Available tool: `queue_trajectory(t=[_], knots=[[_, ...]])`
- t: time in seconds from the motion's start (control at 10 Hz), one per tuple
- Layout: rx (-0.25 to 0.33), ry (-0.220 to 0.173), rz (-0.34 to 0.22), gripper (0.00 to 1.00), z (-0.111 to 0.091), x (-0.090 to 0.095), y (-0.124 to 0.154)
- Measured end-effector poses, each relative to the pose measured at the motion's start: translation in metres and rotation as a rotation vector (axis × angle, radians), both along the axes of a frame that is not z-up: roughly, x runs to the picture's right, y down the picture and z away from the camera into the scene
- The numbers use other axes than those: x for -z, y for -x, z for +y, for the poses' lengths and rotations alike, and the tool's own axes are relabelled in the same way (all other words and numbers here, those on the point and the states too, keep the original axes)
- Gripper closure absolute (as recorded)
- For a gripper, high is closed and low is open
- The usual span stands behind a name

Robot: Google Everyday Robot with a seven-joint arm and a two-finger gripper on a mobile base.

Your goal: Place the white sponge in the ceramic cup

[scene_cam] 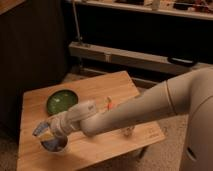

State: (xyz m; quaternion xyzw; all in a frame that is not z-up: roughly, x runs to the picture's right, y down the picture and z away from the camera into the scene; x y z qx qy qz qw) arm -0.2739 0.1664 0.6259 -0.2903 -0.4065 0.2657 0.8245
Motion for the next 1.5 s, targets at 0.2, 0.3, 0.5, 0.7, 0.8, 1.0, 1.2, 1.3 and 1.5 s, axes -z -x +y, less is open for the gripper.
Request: queue_trajectory(t=[0.2,0.3,0.5,0.7,0.8,1.0,1.2,1.3,1.5], knots=[[0.002,-0.002,0.002,0.68,0.003,-0.004,-0.002],[0.001,-0.003,0.005,0.68,0.005,-0.007,-0.004],[0.000,-0.004,0.007,0.68,0.007,-0.009,-0.006],[-0.002,-0.005,0.010,0.68,0.008,-0.011,-0.008],[-0.001,-0.006,0.013,0.68,0.009,-0.013,-0.008],[0.003,-0.007,0.020,0.66,0.011,-0.017,-0.010],[0.007,-0.014,0.024,0.50,0.013,-0.018,-0.010],[0.008,-0.021,0.026,0.38,0.013,-0.019,-0.011],[0.006,-0.030,0.024,0.23,0.015,-0.019,-0.012]])
